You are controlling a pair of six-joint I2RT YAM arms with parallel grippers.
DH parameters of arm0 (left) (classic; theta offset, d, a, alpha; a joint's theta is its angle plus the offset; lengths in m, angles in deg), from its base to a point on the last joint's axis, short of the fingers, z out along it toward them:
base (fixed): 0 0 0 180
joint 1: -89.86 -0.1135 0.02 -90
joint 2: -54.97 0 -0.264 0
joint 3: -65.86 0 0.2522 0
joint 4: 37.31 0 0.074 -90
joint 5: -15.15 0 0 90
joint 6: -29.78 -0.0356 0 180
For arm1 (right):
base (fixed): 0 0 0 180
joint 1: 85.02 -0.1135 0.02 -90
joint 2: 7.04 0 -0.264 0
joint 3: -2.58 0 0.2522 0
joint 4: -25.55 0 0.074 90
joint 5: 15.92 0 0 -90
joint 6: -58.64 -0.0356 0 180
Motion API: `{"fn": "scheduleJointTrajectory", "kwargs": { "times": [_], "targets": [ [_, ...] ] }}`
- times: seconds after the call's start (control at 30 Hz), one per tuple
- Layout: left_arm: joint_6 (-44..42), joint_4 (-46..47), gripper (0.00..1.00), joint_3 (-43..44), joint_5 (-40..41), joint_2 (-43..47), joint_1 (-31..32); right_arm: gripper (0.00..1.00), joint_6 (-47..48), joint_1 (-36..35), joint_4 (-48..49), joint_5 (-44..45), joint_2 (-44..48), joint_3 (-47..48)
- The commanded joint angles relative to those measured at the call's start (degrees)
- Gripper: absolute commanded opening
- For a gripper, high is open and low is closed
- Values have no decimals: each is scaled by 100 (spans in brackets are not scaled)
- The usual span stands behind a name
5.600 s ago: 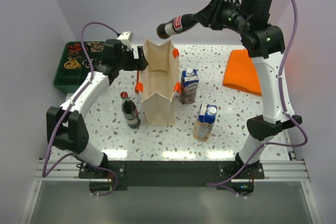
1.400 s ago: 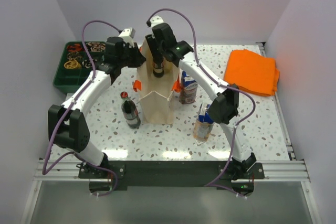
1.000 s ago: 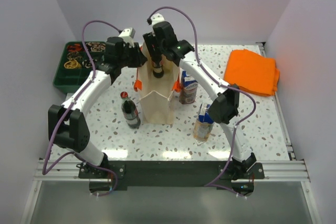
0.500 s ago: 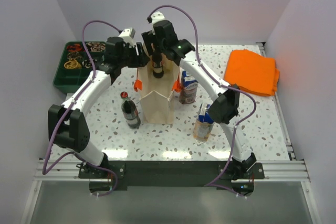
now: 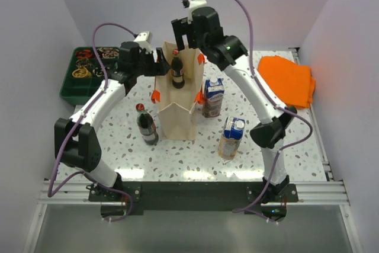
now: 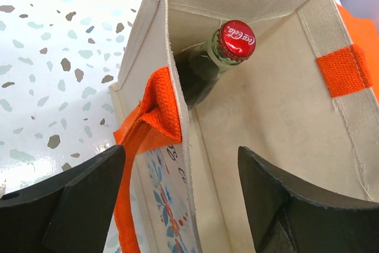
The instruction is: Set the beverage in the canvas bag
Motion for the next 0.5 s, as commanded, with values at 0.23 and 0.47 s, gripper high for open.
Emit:
{"fn": "scheduleJointTrajectory", "kwargs": {
  "times": [0.23,0.47],
  "targets": [
    [-286,211,90,92,45,317,20,99,-788,259,-2144,-21,1534,-564],
    [-313,97,92,75,168,581,20,93,-1246,268,-2356,-532,2431,-2190]
  ]
}}
